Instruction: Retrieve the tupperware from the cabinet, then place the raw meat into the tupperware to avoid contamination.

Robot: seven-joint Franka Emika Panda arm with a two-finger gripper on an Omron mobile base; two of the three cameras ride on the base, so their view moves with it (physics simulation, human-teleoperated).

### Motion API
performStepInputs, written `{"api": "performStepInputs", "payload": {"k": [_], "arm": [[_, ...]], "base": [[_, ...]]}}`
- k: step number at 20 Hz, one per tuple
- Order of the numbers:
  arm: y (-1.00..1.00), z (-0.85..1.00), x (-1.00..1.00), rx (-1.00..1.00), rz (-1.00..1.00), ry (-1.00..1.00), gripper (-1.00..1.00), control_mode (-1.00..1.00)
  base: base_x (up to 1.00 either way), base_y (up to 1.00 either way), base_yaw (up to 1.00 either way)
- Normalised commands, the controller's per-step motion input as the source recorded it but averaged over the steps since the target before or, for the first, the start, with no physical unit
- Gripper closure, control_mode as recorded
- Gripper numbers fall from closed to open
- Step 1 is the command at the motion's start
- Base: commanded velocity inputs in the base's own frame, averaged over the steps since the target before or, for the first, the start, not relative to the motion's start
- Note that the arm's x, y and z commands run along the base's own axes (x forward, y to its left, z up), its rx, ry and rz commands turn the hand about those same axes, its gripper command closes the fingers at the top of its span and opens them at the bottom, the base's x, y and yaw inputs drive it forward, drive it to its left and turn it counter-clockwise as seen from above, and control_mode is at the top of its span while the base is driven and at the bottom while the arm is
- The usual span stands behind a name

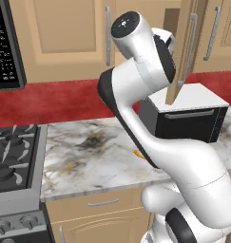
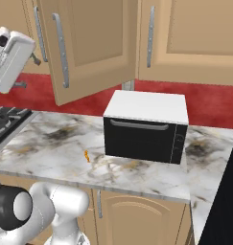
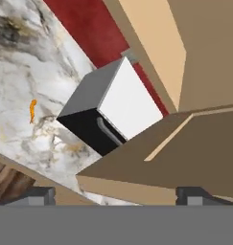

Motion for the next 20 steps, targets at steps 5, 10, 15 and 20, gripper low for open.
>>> {"api": "performStepInputs", "payload": {"k": [5, 10, 15, 20], "arm": [[-0.29, -0.16, 0.54, -0.2, 0.06, 0.3, -1.0, -1.0], [-0.3, -0.06, 0.25, -0.2, 0.01, 0.37, -1.0, -1.0], [-0.29, -0.18, -0.04, -0.18, -0.13, 0.45, -1.0, -1.0], [-0.19, -0.1, -0.21, -0.12, -0.21, 0.3, -1.0, -1.0]], "base": [[0.0, 0.0, 0.0], [0.0, 0.0, 0.0], [0.0, 0.0, 0.0], [0.0, 0.0, 0.0]]}}
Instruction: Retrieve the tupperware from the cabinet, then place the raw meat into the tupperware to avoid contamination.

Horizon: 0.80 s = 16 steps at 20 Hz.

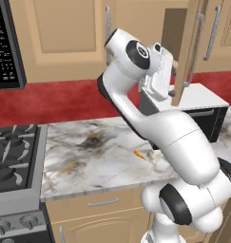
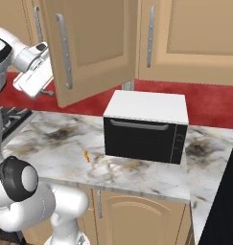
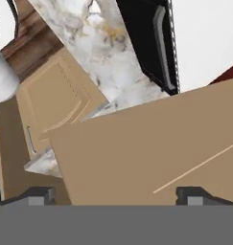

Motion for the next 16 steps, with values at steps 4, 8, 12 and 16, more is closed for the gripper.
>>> {"api": "performStepInputs", "payload": {"k": [4, 8, 12, 16], "arm": [[-0.4, 0.1, -0.45, -0.08, -0.14, 0.13, -1.0, -1.0], [-0.56, 0.05, -0.46, -0.08, -0.12, 0.11, -1.0, -1.0], [-0.6, 0.01, -0.34, -0.07, -0.09, 0.06, -1.0, -1.0], [-0.6, 0.0, -0.12, -0.06, 0.0, 0.0, -1.0, -1.0]], "base": [[0.0, 0.0, 0.0], [0.0, 0.0, 0.0], [0.0, 0.0, 0.0], [0.0, 0.0, 0.0]]}}
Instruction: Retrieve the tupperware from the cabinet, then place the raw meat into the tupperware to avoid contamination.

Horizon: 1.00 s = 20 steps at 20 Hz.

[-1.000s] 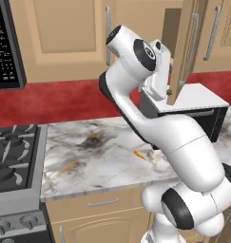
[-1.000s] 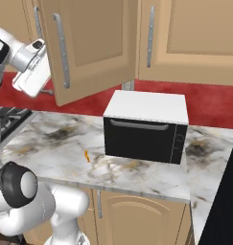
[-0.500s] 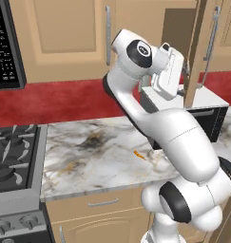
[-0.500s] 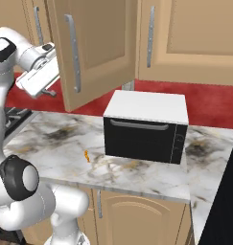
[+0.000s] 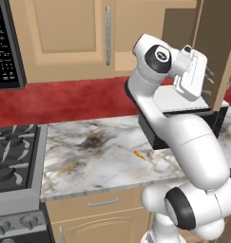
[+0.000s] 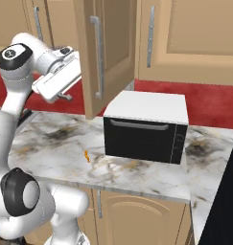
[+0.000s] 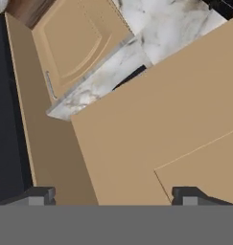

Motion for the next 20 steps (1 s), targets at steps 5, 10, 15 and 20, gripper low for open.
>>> {"api": "performStepInputs", "payload": {"k": [5, 10, 15, 20], "arm": [[-0.51, -0.05, -0.01, -0.07, 0.02, 0.0, -1.0, -1.0], [-0.03, -0.2, 0.0, -0.03, 0.09, 0.01, -1.0, -1.0], [0.25, -0.07, 0.13, -0.02, -0.04, 0.01, -1.0, -1.0], [0.5, -0.01, 0.36, -0.03, -0.25, -0.03, -1.0, -1.0]], "base": [[0.0, 0.0, 0.0], [0.0, 0.0, 0.0], [0.0, 0.0, 0.0], [0.0, 0.0, 0.0]]}}
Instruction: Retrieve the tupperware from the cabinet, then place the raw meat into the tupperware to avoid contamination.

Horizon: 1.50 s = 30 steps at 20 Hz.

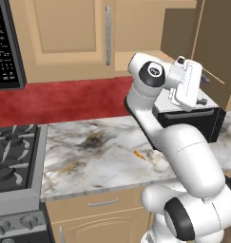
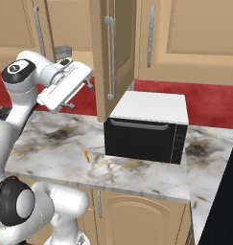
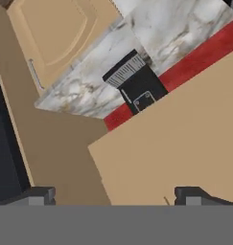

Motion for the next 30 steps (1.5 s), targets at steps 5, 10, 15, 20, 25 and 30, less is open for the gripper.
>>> {"api": "performStepInputs", "payload": {"k": [5, 10, 15, 20, 25, 30], "arm": [[0.22, 0.01, 0.29, 0.07, -0.33, -0.17, -1.0, -1.0], [0.07, 0.0, 0.02, 0.23, -0.25, -0.34, -1.0, -1.0], [0.29, -0.01, 0.14, 0.18, -0.26, -0.33, -1.0, -1.0], [0.34, 0.0, 0.02, 0.18, -0.25, -0.35, -1.0, -1.0], [0.41, 0.0, -0.04, 0.18, -0.17, -0.33, -1.0, -1.0], [0.47, 0.11, -0.05, 0.12, -0.11, -0.44, -1.0, -1.0]], "base": [[0.0, 0.0, 0.0], [0.0, 0.0, 0.0], [0.0, 0.0, 0.0], [0.0, 0.0, 0.0], [0.0, 0.0, 0.0], [0.0, 0.0, 0.0]]}}
